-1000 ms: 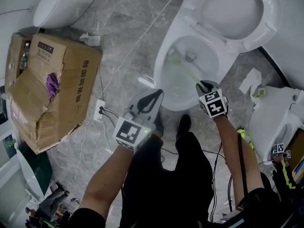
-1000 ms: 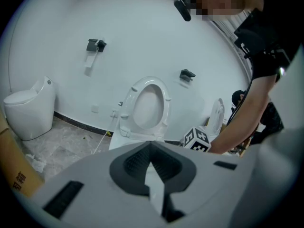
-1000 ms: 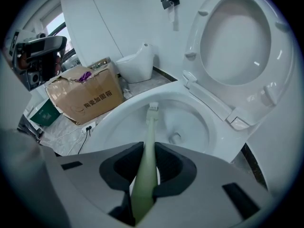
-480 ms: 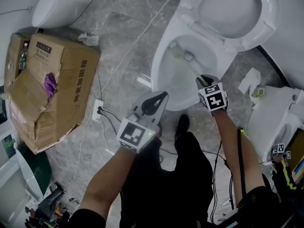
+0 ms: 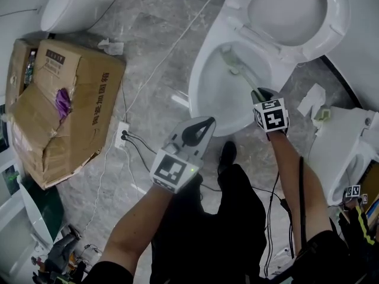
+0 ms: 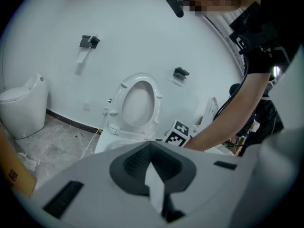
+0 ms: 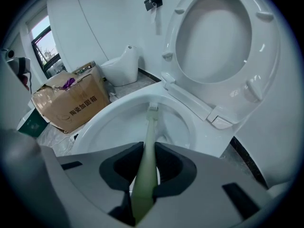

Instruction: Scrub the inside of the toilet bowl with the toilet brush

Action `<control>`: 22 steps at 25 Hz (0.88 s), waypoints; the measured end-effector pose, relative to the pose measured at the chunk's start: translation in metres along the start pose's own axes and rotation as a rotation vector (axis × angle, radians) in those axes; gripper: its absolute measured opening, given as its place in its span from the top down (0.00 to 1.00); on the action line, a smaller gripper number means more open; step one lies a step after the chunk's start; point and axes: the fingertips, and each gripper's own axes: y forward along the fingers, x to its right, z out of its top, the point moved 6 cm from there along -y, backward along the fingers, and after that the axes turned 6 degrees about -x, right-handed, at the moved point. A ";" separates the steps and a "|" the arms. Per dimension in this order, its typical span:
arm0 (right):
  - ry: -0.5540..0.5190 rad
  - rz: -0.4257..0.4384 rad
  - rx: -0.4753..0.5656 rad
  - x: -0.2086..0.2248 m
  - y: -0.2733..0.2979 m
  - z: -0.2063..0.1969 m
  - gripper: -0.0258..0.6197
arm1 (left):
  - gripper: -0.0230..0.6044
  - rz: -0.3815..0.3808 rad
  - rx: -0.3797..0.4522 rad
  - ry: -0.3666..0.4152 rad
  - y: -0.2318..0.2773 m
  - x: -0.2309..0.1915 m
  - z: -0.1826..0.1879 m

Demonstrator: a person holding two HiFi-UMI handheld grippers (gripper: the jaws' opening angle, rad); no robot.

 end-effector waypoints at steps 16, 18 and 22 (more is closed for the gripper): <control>0.076 -0.044 -0.017 0.029 -0.008 -0.015 0.83 | 0.96 0.035 0.002 -0.018 -0.009 0.019 0.001; 0.073 -0.048 -0.021 0.033 -0.009 -0.018 0.83 | 0.96 0.034 0.000 0.003 -0.009 0.021 -0.002; 0.067 -0.066 -0.027 0.040 -0.013 -0.022 0.83 | 0.96 0.046 0.005 -0.015 -0.010 0.026 -0.001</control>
